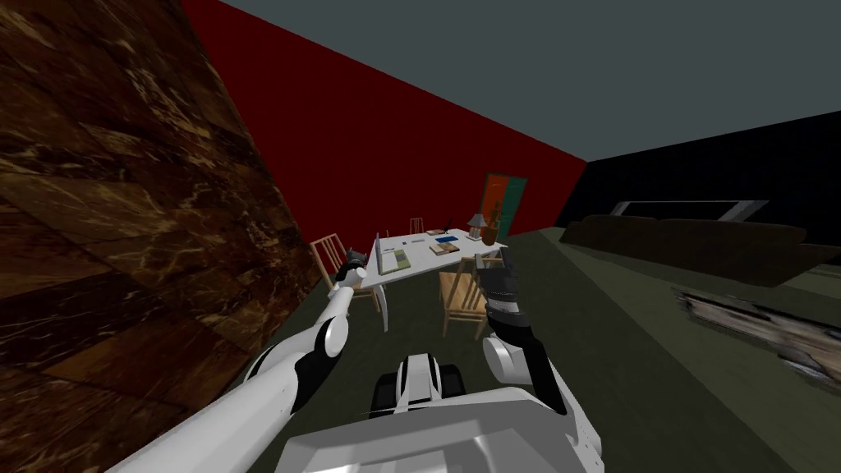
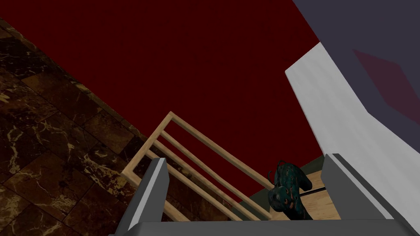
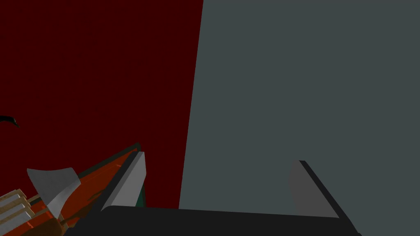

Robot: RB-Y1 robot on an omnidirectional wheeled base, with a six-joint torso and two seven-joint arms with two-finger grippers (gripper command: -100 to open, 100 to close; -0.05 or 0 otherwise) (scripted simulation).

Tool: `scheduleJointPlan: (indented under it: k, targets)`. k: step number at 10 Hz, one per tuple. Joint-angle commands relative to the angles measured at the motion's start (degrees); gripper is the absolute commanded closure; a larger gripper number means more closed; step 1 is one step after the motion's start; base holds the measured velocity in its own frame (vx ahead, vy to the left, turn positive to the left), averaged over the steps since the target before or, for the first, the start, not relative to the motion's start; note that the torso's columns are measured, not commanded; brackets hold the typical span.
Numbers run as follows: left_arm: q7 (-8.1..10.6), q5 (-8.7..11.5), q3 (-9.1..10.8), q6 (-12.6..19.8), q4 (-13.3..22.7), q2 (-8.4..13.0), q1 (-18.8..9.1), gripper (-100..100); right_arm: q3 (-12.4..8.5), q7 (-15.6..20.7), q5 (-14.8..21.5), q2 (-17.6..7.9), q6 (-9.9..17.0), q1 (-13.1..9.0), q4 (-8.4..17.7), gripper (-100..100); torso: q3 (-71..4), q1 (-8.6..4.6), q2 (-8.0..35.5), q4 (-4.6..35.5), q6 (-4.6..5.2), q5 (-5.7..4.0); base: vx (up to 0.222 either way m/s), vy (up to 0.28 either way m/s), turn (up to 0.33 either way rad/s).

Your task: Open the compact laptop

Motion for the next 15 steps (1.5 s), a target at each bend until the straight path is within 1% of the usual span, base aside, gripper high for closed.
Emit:
scheduleJointPlan:
  k: [1, 2, 3, 4, 5, 6, 7, 8, 9, 10, 11, 12, 13, 14, 15]
  targets:
    - [3.09, 2.00, -4.77, 0.95, -1.19, 1.05, 1.08, -100, 0.00, 0.00, 0.00, 0.00, 0.00, -0.01, 0.00, 0, 0.07, 0.13, 0.11, 0.03, 0.03, 0.03, 0.085, -0.042, 0.283]
    - [3.09, 2.00, -6.47, 0.95, -1.19, 1.05, 1.08, -100, -0.01, 0.00, 0.00, 0.00, 0.00, 0.01, 0.00, 0, 0.02, 0.19, 0.00, 0.02, -0.13, 0.05, 0.089, -0.071, 0.280]
    - [3.09, 2.00, -8.10, 0.95, -1.19, 1.05, 1.08, -100, 0.00, 0.00, 0.00, 0.00, 0.00, 0.00, 0.00, 0, 0.00, 0.08, -0.01, 0.00, -0.03, 0.03, 0.038, -0.050, 0.017]
    - [3.09, 2.00, -8.49, 0.95, -1.19, 1.05, 1.08, -100, 0.00, 0.00, 0.00, 0.00, 0.00, -0.01, 0.00, 0, 0.08, 0.07, 0.13, 0.03, 0.03, 0.02, 0.004, -0.014, -0.053]
    - [5.83, 3.77, -10.87, 1.54, -1.69, 2.18, 1.80, -100, 0.00, 0.00, 0.00, -0.01, 0.00, -0.02, 0.00, 0, 0.14, 0.17, 0.22, 0.07, -0.03, 0.04, 0.046, -0.065, 0.291]
    - [5.83, 3.77, -12.75, 1.54, -1.69, 2.18, 1.80, -100, -0.01, 0.00, 0.00, 0.00, 0.00, 0.00, 0.00, 0, 0.06, 0.06, 0.06, 0.04, -0.14, 0.02, 0.063, -0.083, 0.300]
    - [5.83, 3.77, -13.92, 1.54, -1.69, 2.18, 1.80, -100, 0.00, 0.00, 0.00, 0.00, 0.00, 0.00, 0.00, 0, -0.01, 0.00, -0.04, 0.00, -0.03, 0.00, 0.044, -0.043, 0.033]
    - [8.56, 5.54, -16.17, 2.13, -2.19, 3.31, 2.52, -100, 0.00, 0.00, 0.00, -0.01, 0.00, -0.01, 0.00, 0, -0.01, 0.10, -0.01, 0.00, 0.03, 0.02, 0.075, -0.079, 0.324]
    - [8.56, 5.54, -18.17, 2.13, -2.19, 3.31, 2.52, -100, -0.01, 0.00, 0.00, 0.00, 0.00, 0.01, 0.00, 0, -0.02, 0.06, -0.06, -0.01, -0.12, 0.02, 0.077, -0.089, 0.256]
    - [8.56, 5.54, -19.34, 2.13, -2.19, 3.31, 2.52, -100, 0.00, 0.00, 0.00, 0.00, 0.00, 0.00, 0.00, 0, -0.01, 0.04, -0.02, 0.00, -0.01, 0.01, 0.043, -0.041, -0.010]
    - [11.13, 7.31, -21.00, 2.71, -2.68, 4.45, 3.24, -100, 0.00, 0.00, 0.00, -0.01, 0.00, -0.01, 0.00, 0, 0.06, 0.15, 0.10, 0.03, 0.02, 0.04, 0.073, -0.073, 0.322]
    - [11.29, 7.31, -22.52, 2.71, -2.68, 4.45, 3.24, -100, -0.01, 0.00, 0.00, 0.00, 0.00, 0.01, 0.00, 0, 0.03, 0.10, 0.03, 0.03, -0.13, 0.03, 0.069, -0.081, 0.219]
    - [11.29, 7.31, -24.23, 2.71, -2.68, 4.45, 3.24, -100, 0.00, 0.00, 0.00, -0.01, 0.00, -0.01, 0.00, 0, 0.03, 0.07, 0.04, 0.01, -0.01, 0.02, 0.029, -0.046, 0.002]
    - [14.03, 9.08, -26.16, 3.30, -3.18, 5.58, 3.96, -100, 0.00, 0.00, 0.00, -0.01, 0.00, -0.02, 0.00, 0, 0.08, 0.11, 0.13, 0.04, 0.01, 0.03, 0.052, -0.091, 0.322]
    - [14.03, 9.08, -27.69, 3.30, -3.18, 5.58, 3.96, -100, -0.01, 0.00, 0.00, 0.00, 0.00, 0.00, 0.00, 0, 0.05, 0.03, 0.06, 0.03, -0.12, 0.01, 0.057, -0.100, 0.267]
